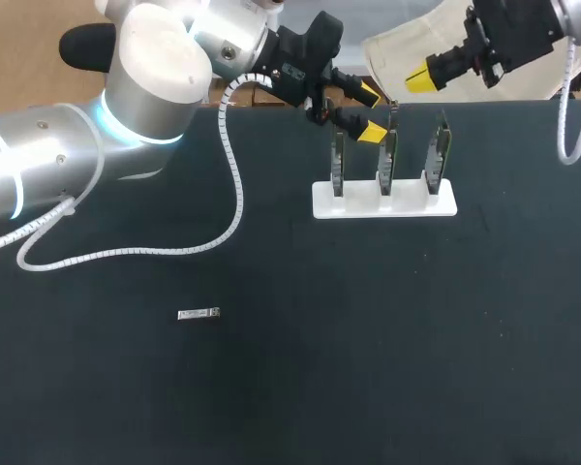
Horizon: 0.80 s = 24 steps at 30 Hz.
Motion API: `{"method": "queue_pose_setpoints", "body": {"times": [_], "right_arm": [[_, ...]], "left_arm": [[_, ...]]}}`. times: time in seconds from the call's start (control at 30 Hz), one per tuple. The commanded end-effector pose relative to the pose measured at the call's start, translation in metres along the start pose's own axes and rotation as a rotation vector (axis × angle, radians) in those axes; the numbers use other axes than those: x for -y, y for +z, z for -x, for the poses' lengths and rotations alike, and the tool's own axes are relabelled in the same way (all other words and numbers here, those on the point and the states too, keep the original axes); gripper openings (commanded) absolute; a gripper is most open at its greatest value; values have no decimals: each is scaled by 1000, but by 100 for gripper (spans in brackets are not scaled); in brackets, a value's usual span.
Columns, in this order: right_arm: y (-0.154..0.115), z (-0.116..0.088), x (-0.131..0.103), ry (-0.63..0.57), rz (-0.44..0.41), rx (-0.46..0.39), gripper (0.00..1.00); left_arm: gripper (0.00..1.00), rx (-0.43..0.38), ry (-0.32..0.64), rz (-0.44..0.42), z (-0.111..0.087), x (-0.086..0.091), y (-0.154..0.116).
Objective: Pick up the optical module with the left hand, and insert it into the network port with the right hand.
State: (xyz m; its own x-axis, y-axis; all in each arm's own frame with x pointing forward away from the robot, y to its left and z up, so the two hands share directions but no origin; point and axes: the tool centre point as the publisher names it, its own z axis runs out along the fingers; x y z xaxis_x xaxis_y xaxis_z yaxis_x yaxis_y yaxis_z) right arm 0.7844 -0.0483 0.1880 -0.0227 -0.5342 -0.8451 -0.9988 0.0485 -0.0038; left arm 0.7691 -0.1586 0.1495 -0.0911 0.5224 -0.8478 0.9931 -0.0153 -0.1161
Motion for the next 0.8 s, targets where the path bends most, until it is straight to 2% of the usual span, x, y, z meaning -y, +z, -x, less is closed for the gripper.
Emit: {"method": "queue_pose_setpoints", "body": {"times": [0.03, 0.33, 0.8], "right_arm": [[5, 3, 5, -7, 12, 4, 0], [17, 8, 7, -20, 35, 4, 0], [23, 2, 4, -11, 52, -9, 0]], "left_arm": [[100, -5, -1, -5, 1, -2, 0], [100, -5, -1, -5, 1, -2, 0], [100, -5, -1, -5, 1, -2, 0]]}}
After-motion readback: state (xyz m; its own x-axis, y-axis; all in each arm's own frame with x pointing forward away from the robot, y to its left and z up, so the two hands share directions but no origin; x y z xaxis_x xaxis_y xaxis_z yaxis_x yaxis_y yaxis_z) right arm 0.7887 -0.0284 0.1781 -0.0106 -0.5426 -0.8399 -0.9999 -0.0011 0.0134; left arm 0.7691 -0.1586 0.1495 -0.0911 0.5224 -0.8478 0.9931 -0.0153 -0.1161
